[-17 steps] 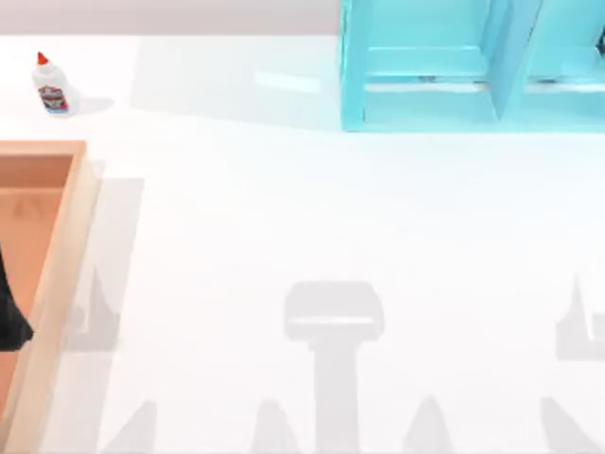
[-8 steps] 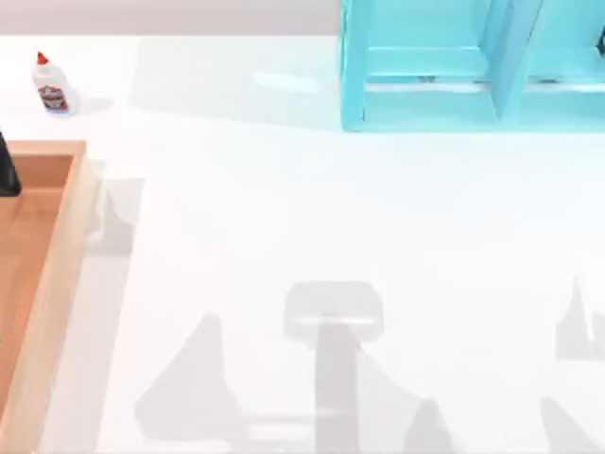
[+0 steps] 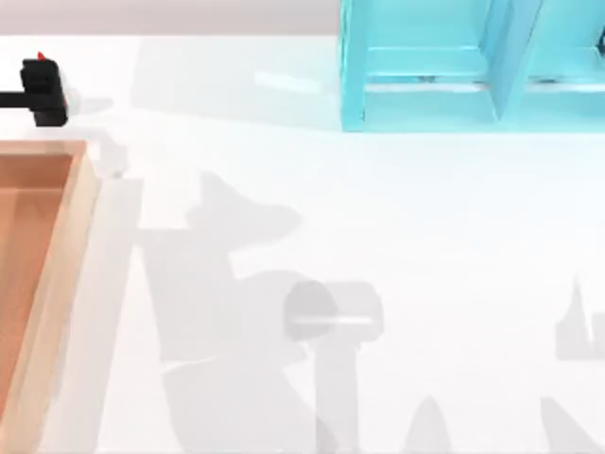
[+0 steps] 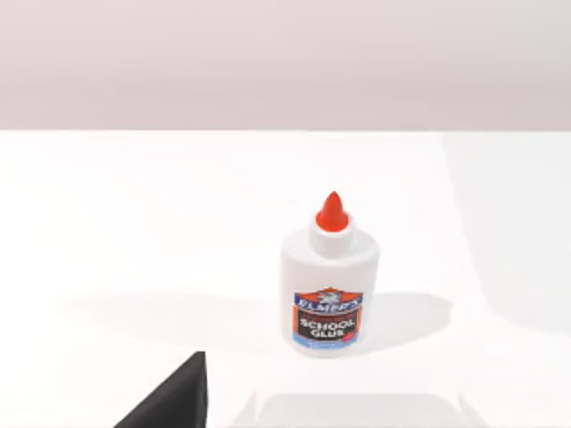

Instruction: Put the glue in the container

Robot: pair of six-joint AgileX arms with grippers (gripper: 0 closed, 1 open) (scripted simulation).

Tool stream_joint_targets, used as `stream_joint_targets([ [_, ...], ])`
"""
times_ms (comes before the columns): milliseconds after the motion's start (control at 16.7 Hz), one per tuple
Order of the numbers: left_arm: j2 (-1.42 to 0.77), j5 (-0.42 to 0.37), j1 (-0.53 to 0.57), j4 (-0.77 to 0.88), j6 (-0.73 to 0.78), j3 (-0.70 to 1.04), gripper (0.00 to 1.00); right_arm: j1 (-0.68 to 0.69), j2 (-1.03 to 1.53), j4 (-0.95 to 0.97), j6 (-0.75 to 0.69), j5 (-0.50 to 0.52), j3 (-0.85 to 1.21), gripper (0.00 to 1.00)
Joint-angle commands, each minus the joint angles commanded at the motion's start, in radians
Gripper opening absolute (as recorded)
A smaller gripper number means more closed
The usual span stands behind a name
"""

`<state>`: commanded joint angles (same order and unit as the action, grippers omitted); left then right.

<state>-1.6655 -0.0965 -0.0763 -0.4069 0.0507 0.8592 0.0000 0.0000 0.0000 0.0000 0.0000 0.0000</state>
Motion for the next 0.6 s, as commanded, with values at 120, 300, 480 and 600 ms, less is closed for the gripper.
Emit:
stream_joint_targets([
  [120, -0.166, -0.01, -0.007, -0.041, 0.002, 0.085, 1.0, 0.0, 0.0, 0.0, 0.0, 0.0, 0.0, 1.0],
  [300, -0.345, -0.021, -0.015, -0.089, 0.003, 0.178, 1.0, 0.0, 0.0, 0.0, 0.0, 0.0, 0.0, 1.0],
  [480, -0.429, -0.028, -0.018, -0.111, 0.005, 0.214, 1.0, 0.0, 0.0, 0.0, 0.0, 0.0, 0.0, 1.0],
  [600, -0.436, -0.029, -0.018, -0.112, 0.005, 0.216, 1.0, 0.0, 0.0, 0.0, 0.0, 0.0, 0.0, 1.0],
])
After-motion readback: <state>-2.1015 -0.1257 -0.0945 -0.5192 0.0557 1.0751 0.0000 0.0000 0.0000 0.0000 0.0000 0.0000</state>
